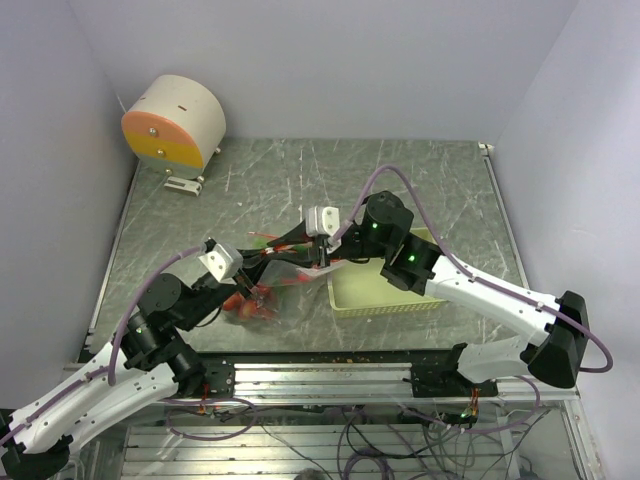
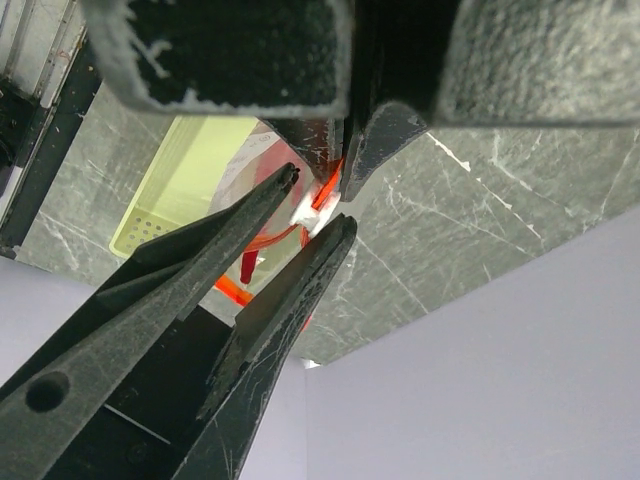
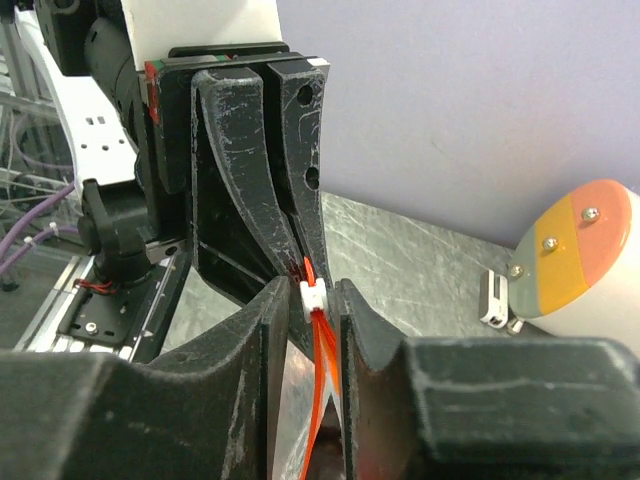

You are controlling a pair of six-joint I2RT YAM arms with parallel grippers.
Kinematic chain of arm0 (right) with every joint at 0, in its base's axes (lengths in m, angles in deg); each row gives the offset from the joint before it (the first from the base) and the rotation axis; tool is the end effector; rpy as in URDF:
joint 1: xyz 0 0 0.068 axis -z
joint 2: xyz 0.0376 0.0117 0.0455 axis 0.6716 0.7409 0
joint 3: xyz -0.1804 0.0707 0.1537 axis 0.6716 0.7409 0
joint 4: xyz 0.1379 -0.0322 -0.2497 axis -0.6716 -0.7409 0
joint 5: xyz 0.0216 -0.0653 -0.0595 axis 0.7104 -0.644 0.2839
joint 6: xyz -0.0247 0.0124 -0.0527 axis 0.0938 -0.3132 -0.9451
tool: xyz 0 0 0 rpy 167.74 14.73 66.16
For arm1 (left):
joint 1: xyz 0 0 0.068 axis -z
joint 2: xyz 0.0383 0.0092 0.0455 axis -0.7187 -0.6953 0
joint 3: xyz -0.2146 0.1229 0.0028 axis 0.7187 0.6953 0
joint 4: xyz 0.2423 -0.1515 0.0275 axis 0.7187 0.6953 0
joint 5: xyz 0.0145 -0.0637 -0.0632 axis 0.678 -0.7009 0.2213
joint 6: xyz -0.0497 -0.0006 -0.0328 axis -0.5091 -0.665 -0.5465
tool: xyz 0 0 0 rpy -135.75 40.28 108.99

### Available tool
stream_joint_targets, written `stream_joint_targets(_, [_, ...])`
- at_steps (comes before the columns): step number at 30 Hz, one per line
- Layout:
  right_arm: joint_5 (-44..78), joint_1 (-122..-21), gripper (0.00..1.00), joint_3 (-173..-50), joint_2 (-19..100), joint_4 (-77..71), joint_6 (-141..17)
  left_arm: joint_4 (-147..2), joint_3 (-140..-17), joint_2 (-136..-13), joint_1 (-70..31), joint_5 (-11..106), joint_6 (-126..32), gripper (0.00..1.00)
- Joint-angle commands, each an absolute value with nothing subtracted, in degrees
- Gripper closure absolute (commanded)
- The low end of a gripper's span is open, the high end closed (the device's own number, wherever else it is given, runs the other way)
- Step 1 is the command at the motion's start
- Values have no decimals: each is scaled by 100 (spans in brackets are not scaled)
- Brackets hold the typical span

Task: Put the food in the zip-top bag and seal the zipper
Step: Zip the zipper food storage bag at the center of the board.

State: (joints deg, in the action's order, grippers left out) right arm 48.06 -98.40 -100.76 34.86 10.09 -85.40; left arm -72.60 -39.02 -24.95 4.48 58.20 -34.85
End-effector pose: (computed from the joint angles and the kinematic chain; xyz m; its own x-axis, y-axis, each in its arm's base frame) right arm 0.1699 0.3025 0.3589 0.3104 0.0571 -0.9489 -0.9473 -0.0649 -0.3137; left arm 0.1187 -0.1408 0.3296 0.1094 -0.1224 -0.9864 0.7446 0.6676 -0.0003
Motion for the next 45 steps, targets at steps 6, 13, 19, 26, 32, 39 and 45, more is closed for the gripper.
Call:
stream_joint_targets(6, [4837,-9792,99,-10207,3517,1124,-8395,-7353,-3929,-2434,427,5769,-3556,93])
stream_joint_targets(13, [4378,-9727,100,-9989,3430,1127,-8416,-7308,-4011,-2304,424,5724,-3587,93])
stream_joint_targets(19, [4160,-9299,100,-9681,3064,1112,-8361,-7128,-4058,-2020,427,5922,-3671,93])
stream_joint_targets(26, [3943,-9120,100,-9522,2889,643,-8602,-7051,-4135,-1791,427,6252,-3674,93])
stream_joint_targets(32, [3351,-8859,100,-9180,2655,667,-8635,-6681,-4376,-1643,429,7047,-3717,93])
stream_joint_targets(39, [3074,-8482,100,-8847,2501,675,-8573,-6558,-4439,-1270,426,8234,-3663,93])
stream_joint_targets(45, [2478,-8219,100,-8536,2353,952,-8363,-6451,-4498,-1122,429,8792,-3631,93])
